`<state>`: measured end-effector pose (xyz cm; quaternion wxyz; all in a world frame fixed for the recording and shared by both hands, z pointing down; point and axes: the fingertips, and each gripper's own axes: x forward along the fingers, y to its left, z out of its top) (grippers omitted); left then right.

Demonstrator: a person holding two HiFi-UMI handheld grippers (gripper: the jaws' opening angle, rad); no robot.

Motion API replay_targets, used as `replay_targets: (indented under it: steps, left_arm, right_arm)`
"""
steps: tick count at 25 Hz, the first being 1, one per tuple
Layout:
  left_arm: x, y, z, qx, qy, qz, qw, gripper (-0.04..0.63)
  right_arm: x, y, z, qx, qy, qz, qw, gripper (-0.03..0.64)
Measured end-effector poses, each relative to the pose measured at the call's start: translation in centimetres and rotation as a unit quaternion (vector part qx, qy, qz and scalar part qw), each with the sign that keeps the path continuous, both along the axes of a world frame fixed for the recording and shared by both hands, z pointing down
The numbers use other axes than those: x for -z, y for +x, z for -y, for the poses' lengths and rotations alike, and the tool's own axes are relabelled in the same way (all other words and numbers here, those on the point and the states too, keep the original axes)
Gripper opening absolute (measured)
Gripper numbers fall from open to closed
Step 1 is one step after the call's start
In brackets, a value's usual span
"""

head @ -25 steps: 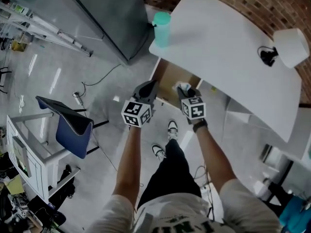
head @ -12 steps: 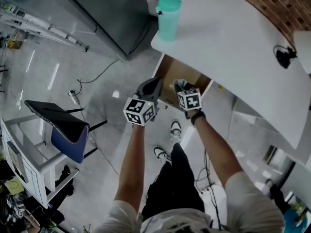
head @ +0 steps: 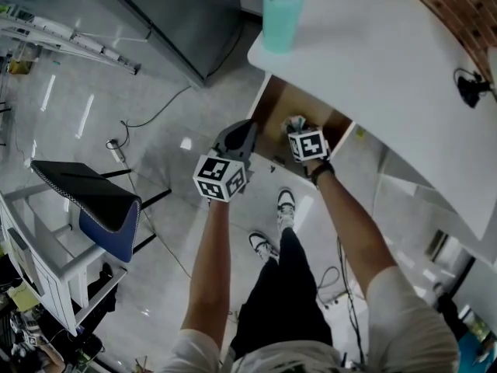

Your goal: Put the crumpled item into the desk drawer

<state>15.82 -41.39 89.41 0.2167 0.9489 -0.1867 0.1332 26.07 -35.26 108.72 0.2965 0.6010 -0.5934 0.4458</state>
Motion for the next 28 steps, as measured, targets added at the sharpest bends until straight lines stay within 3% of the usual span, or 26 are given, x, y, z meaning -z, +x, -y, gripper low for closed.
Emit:
replay_targets:
  steps: [4, 7, 13, 18, 28]
  left_arm:
    - [0.2, 0.2, 0.0, -0.001, 0.006, 0.002, 1.0000, -0.003]
    - [0.6, -0.2, 0.3, 0.007, 0.006, 0.002, 1.0000, -0.003]
    - [1.7, -0.3, 0.4, 0.008, 0.016, 0.015, 0.9997, -0.003]
    - [3.6, -1.1, 0.6, 0.022, 0.020, 0.043, 0.9986, -0.003]
    - [11.7, -0.5, -0.6, 0.045, 0.017, 0.024, 0.9985, -0.003]
  right_arm:
    - [-0.3, 1.0, 0.6, -0.004, 0.006, -0.007, 1.000, 0.201]
    - [0.3, 1.2, 0.9, -0.007, 0.018, -0.017, 1.000, 0.237]
    - [2.9, 1.3, 0.5, -0.011, 0.045, -0.024, 0.999, 0.245]
    - [7.7, 0.1, -0.1, -0.049, 0.093, -0.003, 0.994, 0.249]
    - [20.0, -0.2, -1.5, -0.019, 0.171, -0.042, 0.984, 0.249]
